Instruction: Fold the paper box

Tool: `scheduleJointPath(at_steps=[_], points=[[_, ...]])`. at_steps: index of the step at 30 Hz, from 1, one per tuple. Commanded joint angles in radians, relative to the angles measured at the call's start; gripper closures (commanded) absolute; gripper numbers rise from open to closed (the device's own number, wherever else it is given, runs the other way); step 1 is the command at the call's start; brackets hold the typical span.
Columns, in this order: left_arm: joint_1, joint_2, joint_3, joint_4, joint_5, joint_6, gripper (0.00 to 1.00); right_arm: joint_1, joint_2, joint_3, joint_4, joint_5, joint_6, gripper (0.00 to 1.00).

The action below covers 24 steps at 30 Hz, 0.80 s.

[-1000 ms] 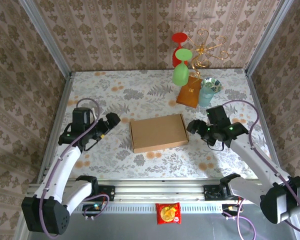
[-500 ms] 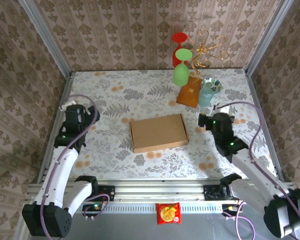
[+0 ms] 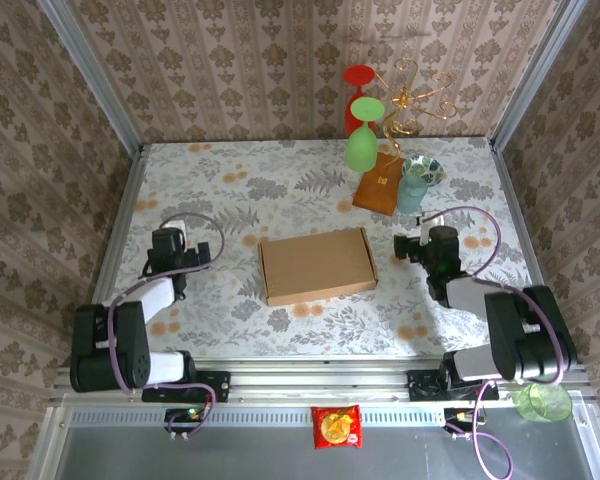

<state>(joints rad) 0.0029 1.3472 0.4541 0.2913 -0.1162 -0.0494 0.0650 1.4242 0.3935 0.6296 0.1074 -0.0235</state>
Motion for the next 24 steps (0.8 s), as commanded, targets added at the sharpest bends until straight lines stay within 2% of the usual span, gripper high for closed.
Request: scheduleJointPath(at_steps=[1, 2, 4, 6, 7, 9, 21, 24], points=[[0.022, 0.065, 0.022, 0.303, 0.114, 0.054, 0.00, -0.050, 0.108, -0.030, 0.320, -0.140, 0.026, 0.00], [0.026, 0.088, 0.013, 0.365, 0.135, 0.060, 0.00, -0.064, 0.122, -0.046, 0.370, -0.155, 0.034, 0.00], [0.030, 0.167, -0.033, 0.533, 0.163, 0.072, 0.00, -0.070, 0.096, -0.027, 0.285, -0.124, 0.055, 0.00], [-0.005, 0.217, -0.081, 0.686, 0.139, 0.110, 0.00, -0.068, 0.103, -0.010, 0.267, -0.094, 0.064, 0.00], [-0.005, 0.192, -0.067, 0.598, 0.133, 0.097, 0.00, -0.067, 0.102, 0.008, 0.229, -0.071, 0.071, 0.00], [-0.010, 0.211, -0.063, 0.633, 0.107, 0.106, 0.00, -0.056, 0.104, 0.013, 0.225, -0.048, 0.065, 0.00], [-0.001, 0.210, -0.064, 0.628, 0.120, 0.098, 0.00, -0.047, 0.109, 0.021, 0.213, -0.051, 0.054, 0.00], [-0.010, 0.209, -0.069, 0.639, 0.084, 0.097, 0.00, -0.030, 0.102, -0.013, 0.272, -0.013, 0.044, 0.00]])
